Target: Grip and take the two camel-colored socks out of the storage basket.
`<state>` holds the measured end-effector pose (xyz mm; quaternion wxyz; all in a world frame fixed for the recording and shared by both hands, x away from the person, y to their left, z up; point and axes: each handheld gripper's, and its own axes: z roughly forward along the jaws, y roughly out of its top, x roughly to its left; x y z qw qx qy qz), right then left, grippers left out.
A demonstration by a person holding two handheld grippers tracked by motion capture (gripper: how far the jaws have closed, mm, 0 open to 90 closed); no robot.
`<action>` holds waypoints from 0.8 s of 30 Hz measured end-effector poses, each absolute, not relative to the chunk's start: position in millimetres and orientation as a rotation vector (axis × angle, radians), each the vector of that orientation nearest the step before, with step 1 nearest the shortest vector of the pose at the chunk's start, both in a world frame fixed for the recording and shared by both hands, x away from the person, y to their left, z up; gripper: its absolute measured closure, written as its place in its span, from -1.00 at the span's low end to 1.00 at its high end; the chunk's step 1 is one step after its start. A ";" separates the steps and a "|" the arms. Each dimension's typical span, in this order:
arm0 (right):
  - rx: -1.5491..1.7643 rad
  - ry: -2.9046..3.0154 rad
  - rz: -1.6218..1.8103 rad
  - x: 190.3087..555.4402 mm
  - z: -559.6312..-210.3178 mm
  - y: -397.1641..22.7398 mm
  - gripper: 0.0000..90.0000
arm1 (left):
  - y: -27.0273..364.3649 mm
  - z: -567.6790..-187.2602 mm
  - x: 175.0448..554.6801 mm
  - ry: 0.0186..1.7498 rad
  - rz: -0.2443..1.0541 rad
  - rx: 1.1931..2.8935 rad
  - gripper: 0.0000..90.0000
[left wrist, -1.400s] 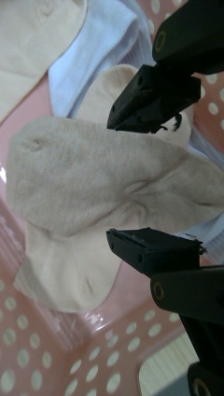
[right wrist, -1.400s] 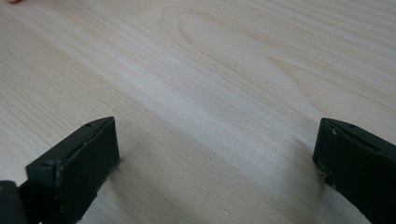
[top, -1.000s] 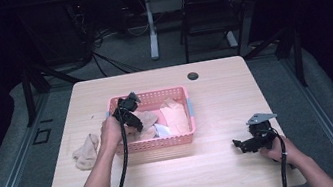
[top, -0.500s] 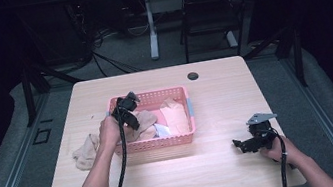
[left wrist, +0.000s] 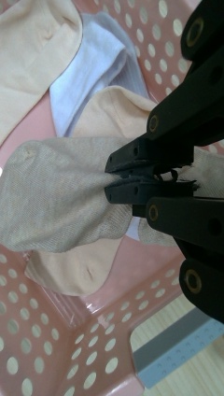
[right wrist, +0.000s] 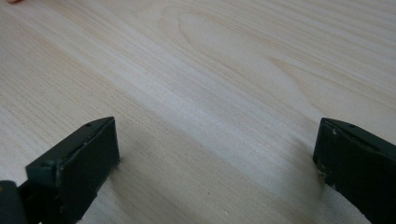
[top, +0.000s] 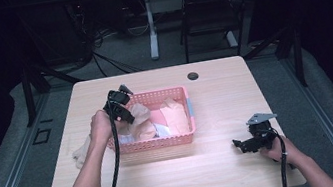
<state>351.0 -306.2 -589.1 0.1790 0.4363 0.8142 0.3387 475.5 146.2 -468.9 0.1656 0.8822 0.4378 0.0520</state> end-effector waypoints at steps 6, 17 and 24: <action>1.233 2.302 0.958 351.0 -589.2 -306.2 -1.00 | 145.9 -456.2 473.2 1.214 0.171 2.515 0.86; 1.234 2.302 0.958 351.0 -589.2 -306.1 -1.00 | 152.9 -423.3 467.7 1.190 0.214 2.478 0.86; 1.230 2.302 0.959 351.2 -589.2 -306.2 -1.00 | 161.1 -402.9 463.0 1.182 0.264 2.451 0.86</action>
